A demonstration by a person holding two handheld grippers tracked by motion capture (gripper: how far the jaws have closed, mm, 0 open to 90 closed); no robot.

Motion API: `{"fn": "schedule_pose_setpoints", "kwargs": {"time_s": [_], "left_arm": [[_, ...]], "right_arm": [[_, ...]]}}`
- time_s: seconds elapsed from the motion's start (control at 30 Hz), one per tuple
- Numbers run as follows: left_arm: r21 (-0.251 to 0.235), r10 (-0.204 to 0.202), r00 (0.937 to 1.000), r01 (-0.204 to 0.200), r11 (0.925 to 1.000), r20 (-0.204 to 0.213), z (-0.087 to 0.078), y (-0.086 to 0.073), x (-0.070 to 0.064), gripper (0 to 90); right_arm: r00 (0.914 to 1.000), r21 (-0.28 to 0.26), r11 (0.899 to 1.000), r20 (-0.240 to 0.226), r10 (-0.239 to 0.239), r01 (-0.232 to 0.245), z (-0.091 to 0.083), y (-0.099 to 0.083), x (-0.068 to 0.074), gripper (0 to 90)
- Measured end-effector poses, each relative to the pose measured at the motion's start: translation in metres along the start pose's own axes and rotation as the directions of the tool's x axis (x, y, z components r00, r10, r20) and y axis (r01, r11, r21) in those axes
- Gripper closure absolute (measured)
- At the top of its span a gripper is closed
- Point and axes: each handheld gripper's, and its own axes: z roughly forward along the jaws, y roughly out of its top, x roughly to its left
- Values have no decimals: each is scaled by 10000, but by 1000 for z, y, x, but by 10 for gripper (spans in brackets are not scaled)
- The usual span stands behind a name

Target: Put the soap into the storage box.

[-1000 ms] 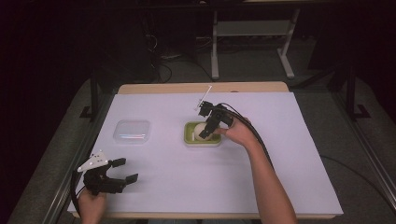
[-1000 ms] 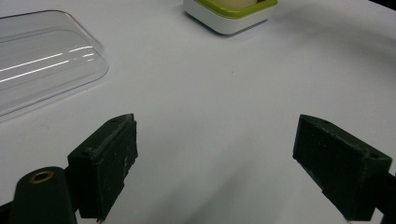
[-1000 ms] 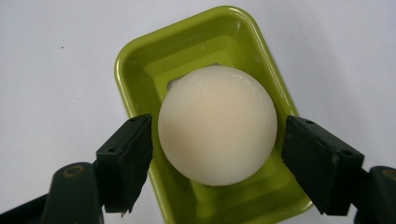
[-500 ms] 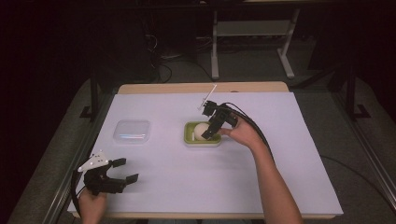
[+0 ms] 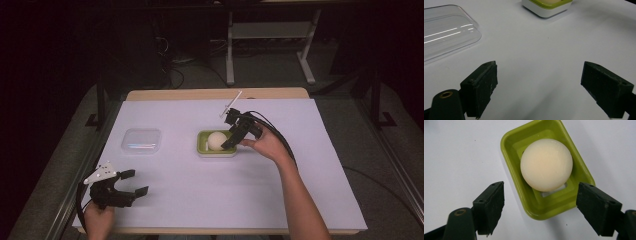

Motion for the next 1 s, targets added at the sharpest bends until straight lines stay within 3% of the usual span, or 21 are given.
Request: {"fn": "schedule_pose_setpoints", "kwargs": {"time_s": [0.53,1.0], "left_arm": [[4,10,10000,-10,10000,-21,0,0,-1,130],[63,78,10000,-78,9999,-28,1,0,-1,130]], "right_arm": [[9986,-683,9963,-87,513,-518,-18,-27,-3,225],[9960,-787,9930,47,889,-882,-28,-51,-2,223]]}}
